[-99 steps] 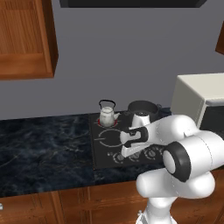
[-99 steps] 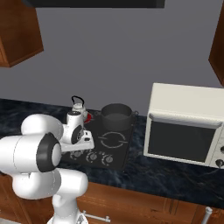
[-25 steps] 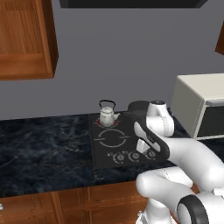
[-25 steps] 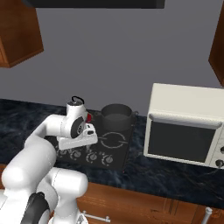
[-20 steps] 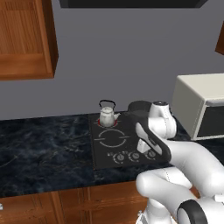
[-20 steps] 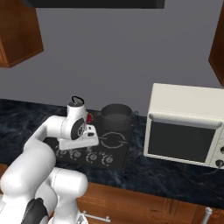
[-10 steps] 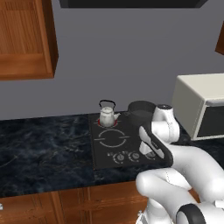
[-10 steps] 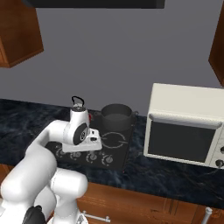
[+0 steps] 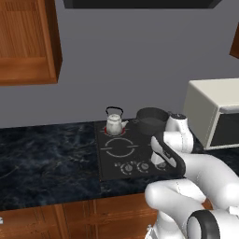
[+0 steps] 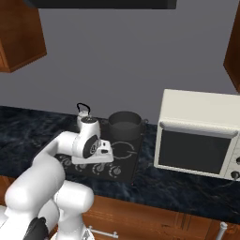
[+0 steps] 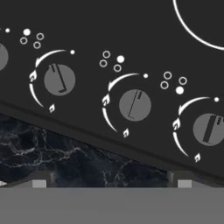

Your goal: Pick the kettle from the cabinet and place it on a stove burner. Then pick the pot from the counter and place it on another stove burner. Finally, turn both burners on.

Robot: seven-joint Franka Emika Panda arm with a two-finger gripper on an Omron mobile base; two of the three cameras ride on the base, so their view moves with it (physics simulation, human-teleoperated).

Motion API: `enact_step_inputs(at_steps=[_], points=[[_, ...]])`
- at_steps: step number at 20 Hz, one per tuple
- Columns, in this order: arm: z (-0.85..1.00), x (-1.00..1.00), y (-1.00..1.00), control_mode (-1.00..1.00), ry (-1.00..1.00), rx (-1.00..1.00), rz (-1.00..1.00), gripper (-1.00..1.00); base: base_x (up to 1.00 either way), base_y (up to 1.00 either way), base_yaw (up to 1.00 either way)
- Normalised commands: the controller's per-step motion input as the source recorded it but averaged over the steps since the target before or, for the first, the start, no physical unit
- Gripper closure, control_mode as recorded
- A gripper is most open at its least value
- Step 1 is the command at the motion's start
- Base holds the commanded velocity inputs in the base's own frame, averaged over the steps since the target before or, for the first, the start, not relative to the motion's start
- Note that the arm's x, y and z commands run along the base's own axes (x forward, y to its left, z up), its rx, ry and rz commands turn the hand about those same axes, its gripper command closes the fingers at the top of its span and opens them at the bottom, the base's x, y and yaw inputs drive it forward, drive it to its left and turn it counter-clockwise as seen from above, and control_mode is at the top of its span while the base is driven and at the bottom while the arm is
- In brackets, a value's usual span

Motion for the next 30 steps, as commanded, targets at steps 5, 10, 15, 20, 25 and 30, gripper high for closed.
enact_step_inputs(at_steps=[5, 10, 15, 20, 25, 30], points=[[-0.04, 0.19, 0.0, -1.0, 0.0, 0.0, -0.03, -1.0, 0.0, 0.0, 0.0], [-0.1, 0.02, 0.0, -1.0, 0.0, 0.0, -0.04, -1.0, 0.0, 0.0, 0.0], [-0.15, 0.0, -0.01, -1.0, 0.0, 0.0, -0.07, -1.0, 0.0, 0.0, 0.0], [-0.11, 0.04, 0.0, -1.0, 0.0, 0.0, -0.07, -1.0, 0.0, 0.0, 0.0], [-0.11, 0.08, 0.0, -1.0, 0.0, 0.0, -0.06, -1.0, 0.0, 0.0, 0.0], [-0.13, 0.12, -0.01, -1.0, 0.0, 0.0, -0.05, -1.0, 0.0, 0.0, 0.0]])
